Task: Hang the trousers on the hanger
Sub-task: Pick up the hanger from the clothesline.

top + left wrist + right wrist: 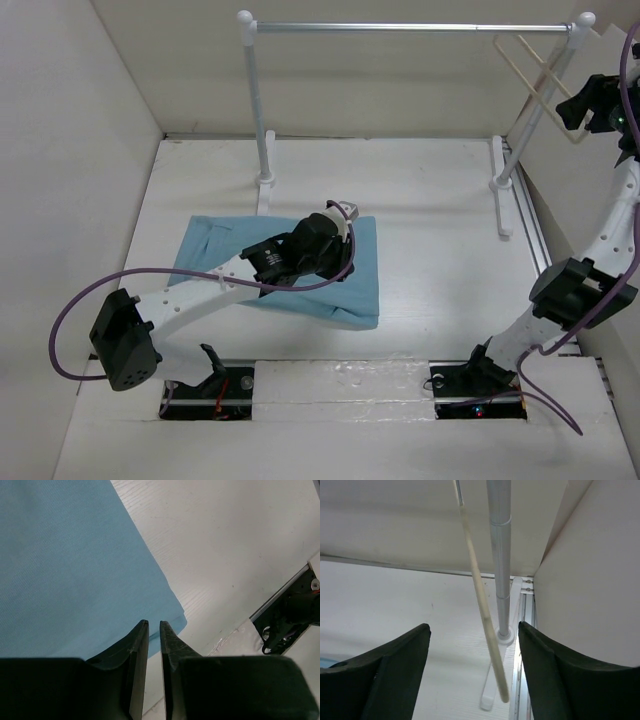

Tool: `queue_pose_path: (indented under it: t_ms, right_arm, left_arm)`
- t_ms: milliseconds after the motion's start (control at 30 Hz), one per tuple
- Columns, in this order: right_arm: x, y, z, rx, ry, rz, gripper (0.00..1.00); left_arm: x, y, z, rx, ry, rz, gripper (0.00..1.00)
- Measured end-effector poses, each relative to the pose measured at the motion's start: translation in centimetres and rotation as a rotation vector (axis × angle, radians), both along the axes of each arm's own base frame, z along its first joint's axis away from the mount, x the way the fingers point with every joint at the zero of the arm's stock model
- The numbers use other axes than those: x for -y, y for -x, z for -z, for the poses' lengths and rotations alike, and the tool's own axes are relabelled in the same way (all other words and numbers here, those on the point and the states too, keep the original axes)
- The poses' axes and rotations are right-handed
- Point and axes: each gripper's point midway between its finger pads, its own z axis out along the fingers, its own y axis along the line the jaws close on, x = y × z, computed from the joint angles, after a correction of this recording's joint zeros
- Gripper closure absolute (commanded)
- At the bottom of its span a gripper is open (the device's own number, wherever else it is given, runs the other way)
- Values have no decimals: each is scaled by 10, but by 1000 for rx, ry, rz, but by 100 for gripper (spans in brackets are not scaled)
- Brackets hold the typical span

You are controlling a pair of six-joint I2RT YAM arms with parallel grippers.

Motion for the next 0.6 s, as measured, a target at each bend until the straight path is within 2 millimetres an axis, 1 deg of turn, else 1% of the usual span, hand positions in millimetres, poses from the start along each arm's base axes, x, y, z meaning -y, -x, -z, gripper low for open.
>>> queue_pose_path:
  t_ms: [100,167,233,300,333,367,433,467,533,567,600]
  right_arm:
    - [-2,1,2,-3,-14,-16,27]
    - [-2,0,4,-7,-20,-22,26]
    - [-2,-2,8,-15,-29,-25,31]
    - [-2,-5,14,-28,-40,-28,32]
    - [-2,-7,17,-34,-43,-29,35]
    - [-2,-9,21,-40,-45,-30,50]
    - [-6,-12,28,-54,-47,-43,62]
    - [-8,-14,31,-60,-48,-50,77]
    - [-16,-18,37,-71,-49,-67,84]
    - [-21,-19,41,-78,-52,-72,92]
    - [-25,-20,45,-86,-51,-72,96]
  left_arm:
    - [0,0,0,3,-2,2,89]
    - [0,0,0,5,-3,2,89]
    - [0,-1,0,5,-4,1,89]
    - [0,-1,0,5,-3,1,89]
    - [0,-1,0,5,-4,1,89]
    - [0,-1,0,4,-4,1,89]
    - [0,-1,1,3,-5,1,89]
    - [0,-1,2,1,-7,0,89]
    - [0,-1,4,-4,-11,-2,90]
    - [0,-1,5,-6,-14,-3,89]
    - [0,-2,6,-8,-14,-4,89]
